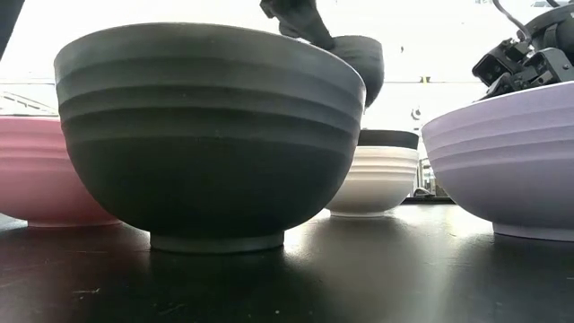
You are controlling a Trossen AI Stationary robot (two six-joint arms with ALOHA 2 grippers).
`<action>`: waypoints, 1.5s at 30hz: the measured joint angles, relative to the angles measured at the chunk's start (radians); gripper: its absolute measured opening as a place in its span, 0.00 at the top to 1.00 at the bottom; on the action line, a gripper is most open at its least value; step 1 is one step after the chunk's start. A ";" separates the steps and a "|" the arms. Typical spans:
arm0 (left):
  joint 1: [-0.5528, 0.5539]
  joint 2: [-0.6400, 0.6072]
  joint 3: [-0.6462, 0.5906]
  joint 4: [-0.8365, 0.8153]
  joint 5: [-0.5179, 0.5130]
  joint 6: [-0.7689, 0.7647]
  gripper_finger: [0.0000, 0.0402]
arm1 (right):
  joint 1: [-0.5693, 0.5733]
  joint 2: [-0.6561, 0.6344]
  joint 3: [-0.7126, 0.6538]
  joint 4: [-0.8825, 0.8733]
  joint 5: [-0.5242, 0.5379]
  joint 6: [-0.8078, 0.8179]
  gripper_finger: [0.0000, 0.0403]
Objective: Nest bowls inside each other
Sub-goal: Stack the top black bowl on top of the black bowl
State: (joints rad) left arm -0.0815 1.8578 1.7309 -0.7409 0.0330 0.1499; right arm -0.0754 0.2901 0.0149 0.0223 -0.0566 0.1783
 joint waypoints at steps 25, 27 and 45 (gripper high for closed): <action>-0.026 0.120 0.093 -0.011 -0.010 0.014 0.99 | 0.000 0.034 0.000 0.004 0.000 -0.010 0.61; -0.025 0.120 0.093 -0.007 -0.008 0.014 0.99 | 0.000 0.034 0.000 0.004 0.000 -0.010 0.61; -0.024 0.149 0.094 0.009 0.027 0.009 0.99 | 0.000 0.034 0.000 0.008 0.001 -0.010 0.61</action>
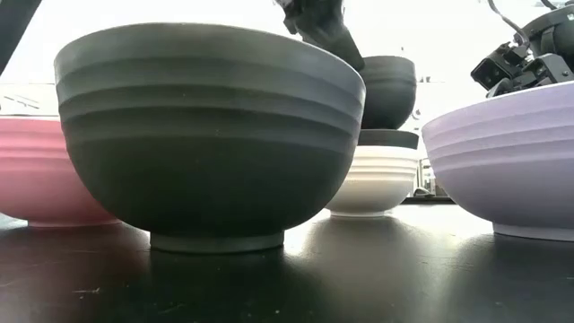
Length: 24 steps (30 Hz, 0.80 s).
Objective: Nest bowls inside each other
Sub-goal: Stack the top black bowl on top of the black bowl
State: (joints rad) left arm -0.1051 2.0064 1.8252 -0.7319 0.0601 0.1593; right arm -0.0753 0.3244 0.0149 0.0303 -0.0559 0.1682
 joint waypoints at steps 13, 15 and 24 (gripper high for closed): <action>0.015 0.039 -0.001 -0.038 -0.011 -0.006 0.99 | 0.000 0.005 0.000 0.003 0.000 0.000 0.61; 0.015 0.039 -0.001 -0.032 -0.013 -0.005 0.99 | 0.000 0.005 0.000 0.003 0.000 0.000 0.61; 0.014 0.039 -0.016 -0.004 -0.013 -0.007 0.99 | 0.000 0.005 0.000 0.003 0.000 -0.001 0.61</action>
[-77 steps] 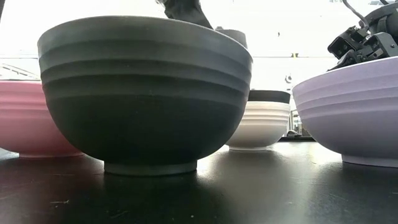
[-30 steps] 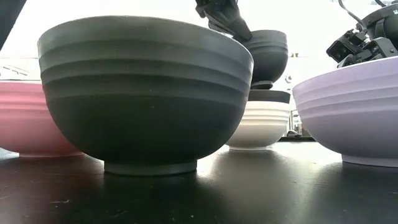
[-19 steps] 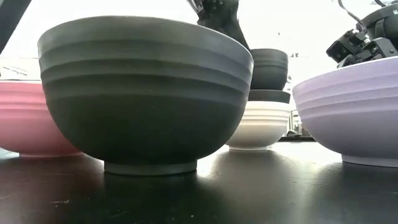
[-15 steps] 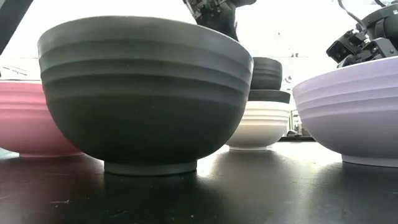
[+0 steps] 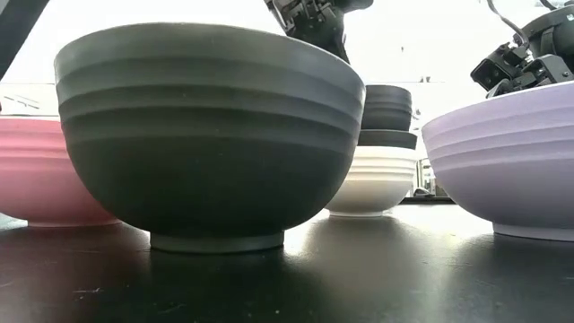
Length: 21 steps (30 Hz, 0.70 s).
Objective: Nest bowls inside each other
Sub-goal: Stack the top black bowl on top of the black bowl
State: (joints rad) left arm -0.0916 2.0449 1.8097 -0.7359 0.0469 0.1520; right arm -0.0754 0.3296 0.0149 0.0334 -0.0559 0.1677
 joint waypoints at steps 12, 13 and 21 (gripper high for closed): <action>0.001 0.000 -0.050 0.080 0.001 -0.004 0.99 | 0.000 0.000 0.000 0.000 0.000 -0.004 0.61; 0.002 0.000 -0.051 0.078 0.003 -0.004 0.99 | 0.000 0.000 0.000 0.000 0.000 -0.004 0.61; 0.001 0.054 -0.051 0.065 0.006 -0.014 0.99 | 0.000 0.000 0.000 0.000 0.000 -0.004 0.61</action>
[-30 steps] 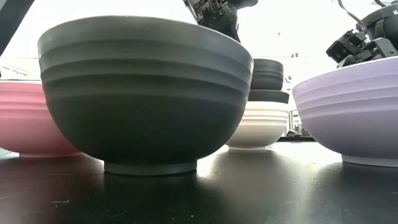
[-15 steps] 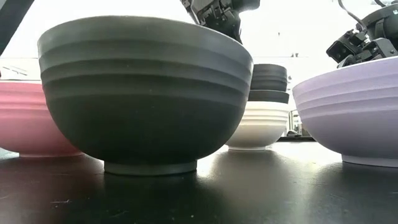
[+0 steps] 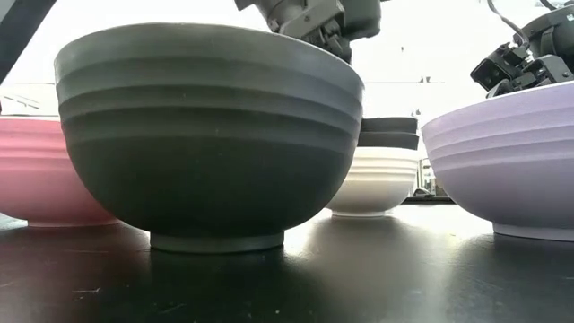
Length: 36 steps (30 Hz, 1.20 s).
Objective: Nest bowls inside each other
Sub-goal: Stack the top black bowl on top of the black bowl
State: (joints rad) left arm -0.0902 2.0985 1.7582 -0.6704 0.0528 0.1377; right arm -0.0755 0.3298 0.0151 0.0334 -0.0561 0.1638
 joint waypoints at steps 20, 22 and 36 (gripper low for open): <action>0.000 0.000 -0.001 -0.058 0.027 -0.015 0.99 | 0.000 0.006 0.000 0.000 0.001 0.000 0.61; -0.002 -0.002 -0.001 -0.070 0.032 -0.016 0.99 | 0.000 0.006 0.000 0.000 0.001 0.000 0.61; -0.018 -0.003 0.001 -0.115 0.112 -0.027 0.99 | 0.000 0.006 0.000 0.000 0.002 0.000 0.61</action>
State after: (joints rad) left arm -0.1087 2.0951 1.7596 -0.7850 0.1650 0.1108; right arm -0.0753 0.3363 0.0147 0.0338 -0.0544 0.1638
